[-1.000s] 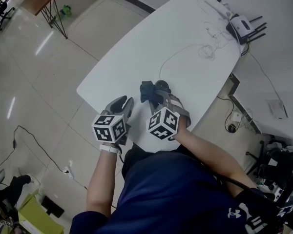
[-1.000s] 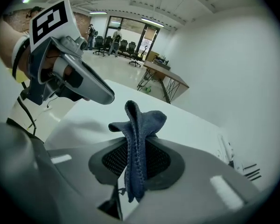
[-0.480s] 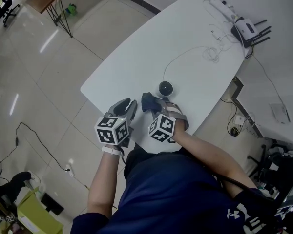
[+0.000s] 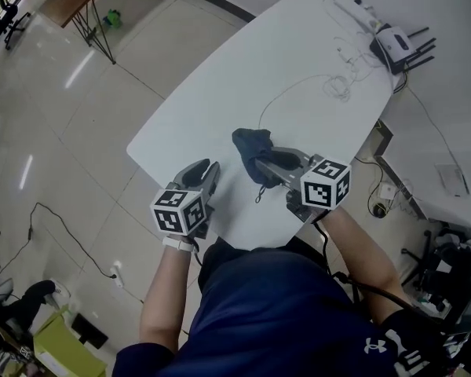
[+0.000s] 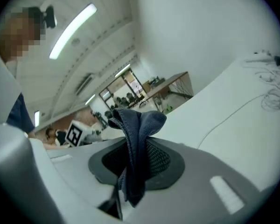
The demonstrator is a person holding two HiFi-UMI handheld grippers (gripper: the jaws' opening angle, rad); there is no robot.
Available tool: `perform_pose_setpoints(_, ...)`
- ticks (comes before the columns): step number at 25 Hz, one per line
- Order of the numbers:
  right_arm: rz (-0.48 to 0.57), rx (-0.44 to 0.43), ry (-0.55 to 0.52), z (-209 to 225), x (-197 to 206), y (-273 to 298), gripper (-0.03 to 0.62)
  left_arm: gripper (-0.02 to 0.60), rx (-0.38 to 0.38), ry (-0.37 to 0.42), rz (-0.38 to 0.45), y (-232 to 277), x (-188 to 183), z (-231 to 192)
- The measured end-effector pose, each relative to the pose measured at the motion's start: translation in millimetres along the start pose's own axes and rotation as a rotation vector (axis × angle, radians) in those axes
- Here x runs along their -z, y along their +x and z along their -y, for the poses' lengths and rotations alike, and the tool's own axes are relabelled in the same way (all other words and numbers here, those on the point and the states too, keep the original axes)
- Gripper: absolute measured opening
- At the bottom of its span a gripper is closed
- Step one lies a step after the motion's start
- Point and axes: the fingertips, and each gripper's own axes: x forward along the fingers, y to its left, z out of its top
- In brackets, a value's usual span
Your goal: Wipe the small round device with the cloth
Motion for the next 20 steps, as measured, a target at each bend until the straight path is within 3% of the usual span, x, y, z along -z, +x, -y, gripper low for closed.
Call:
perform_pose_setpoints(3, 0.107, 0.037, 0.196, 45, -16, -21, 0.081, 0.103, 0.03, 0.022, -0.014, 9, -3, 16)
perform_pose_setpoints(8, 0.262, -0.051, 0.682, 99, 26, -47, 0.08, 0.103, 0.09, 0.086, -0.048, 23, -5, 51)
perform_pose_setpoints(10, 0.314, -0.066, 0.805, 113, 46, -52, 0.08, 0.103, 0.103, 0.125, -0.067, 28, -3, 62)
perform_pose_setpoints(14, 0.277, -0.009, 0.848, 131, 85, -48, 0.08, 0.103, 0.121, 0.196, -0.09, 37, -2, 78)
perform_pose_setpoints(20, 0.076, 0.085, 0.643, 131, 109, -36, 0.08, 0.103, 0.141, 0.241, -0.099, 56, -6, 94)
